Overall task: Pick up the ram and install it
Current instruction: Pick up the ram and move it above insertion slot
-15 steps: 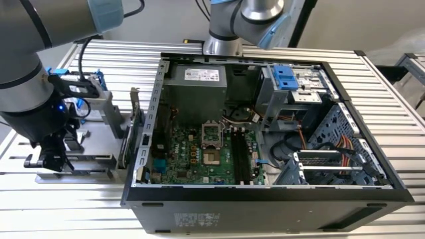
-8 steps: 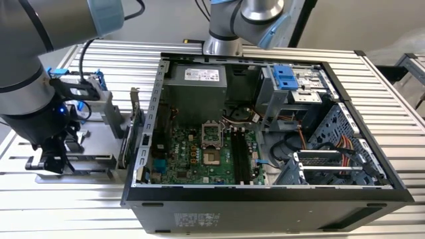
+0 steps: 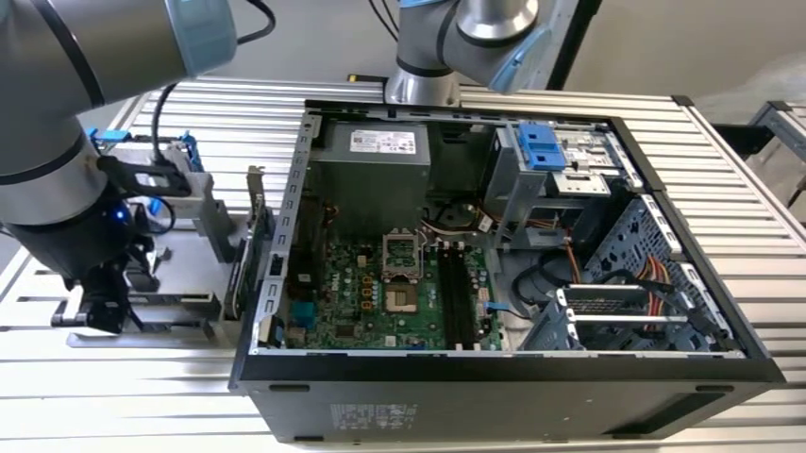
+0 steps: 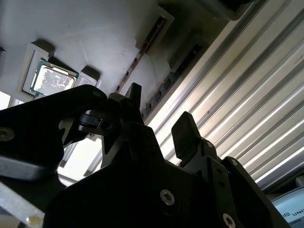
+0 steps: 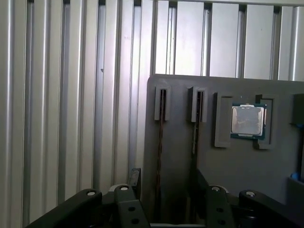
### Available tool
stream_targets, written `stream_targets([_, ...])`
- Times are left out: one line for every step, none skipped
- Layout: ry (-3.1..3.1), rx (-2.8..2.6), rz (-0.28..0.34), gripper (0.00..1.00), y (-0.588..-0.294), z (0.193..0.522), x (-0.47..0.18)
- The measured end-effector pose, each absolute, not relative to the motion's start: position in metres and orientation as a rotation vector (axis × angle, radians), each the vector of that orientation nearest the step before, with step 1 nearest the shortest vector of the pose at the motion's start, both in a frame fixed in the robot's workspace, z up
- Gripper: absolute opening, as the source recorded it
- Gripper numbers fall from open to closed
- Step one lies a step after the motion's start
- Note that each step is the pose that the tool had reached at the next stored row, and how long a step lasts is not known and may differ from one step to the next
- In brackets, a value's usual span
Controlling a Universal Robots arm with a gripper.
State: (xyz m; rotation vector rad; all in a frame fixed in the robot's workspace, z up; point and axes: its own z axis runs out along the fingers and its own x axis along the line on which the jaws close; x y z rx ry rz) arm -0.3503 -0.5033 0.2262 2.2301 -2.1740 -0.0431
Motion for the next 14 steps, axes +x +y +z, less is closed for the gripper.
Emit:
stream_targets([-2.174, 2.230, -0.043, 1.00, -0.5035, 0.2254, -0.3503])
stream_targets([-2.174, 2.230, -0.043, 1.00, -0.5037, 0.2247, -0.3503])
stream_targets([-2.174, 2.230, -0.043, 1.00, -0.5039, 0.2239, -0.3503])
stream_targets([-2.174, 2.230, -0.043, 1.00, -0.5041, 0.2232, -0.3503])
stream_targets([-2.174, 2.230, -0.043, 1.00, -0.5042, 0.2224, -0.3503])
stream_targets([-2.174, 2.230, -0.043, 1.00, -0.5043, 0.2216, -0.3503])
stream_targets([-2.174, 2.230, -0.043, 1.00, -0.5045, 0.2208, -0.3503])
stream_targets([-2.174, 2.230, -0.043, 1.00, -0.5045, 0.2201, -0.3503])
stream_targets([-2.174, 2.230, -0.043, 1.00, -0.5046, 0.2193, -0.3503])
stream_targets([-2.174, 2.230, -0.043, 1.00, -0.5047, 0.2186, -0.3503])
stream_targets([-2.174, 2.230, -0.043, 1.00, -0.5047, 0.2178, -0.3503])
stream_targets([-2.174, 2.230, -0.043, 1.00, -0.5047, 0.2170, -0.3503])
stream_targets([-2.174, 2.230, -0.043, 1.00, -0.5047, 0.2163, -0.3503])
stream_targets([-2.174, 2.230, -0.043, 1.00, -0.5048, 0.2155, -0.3503])
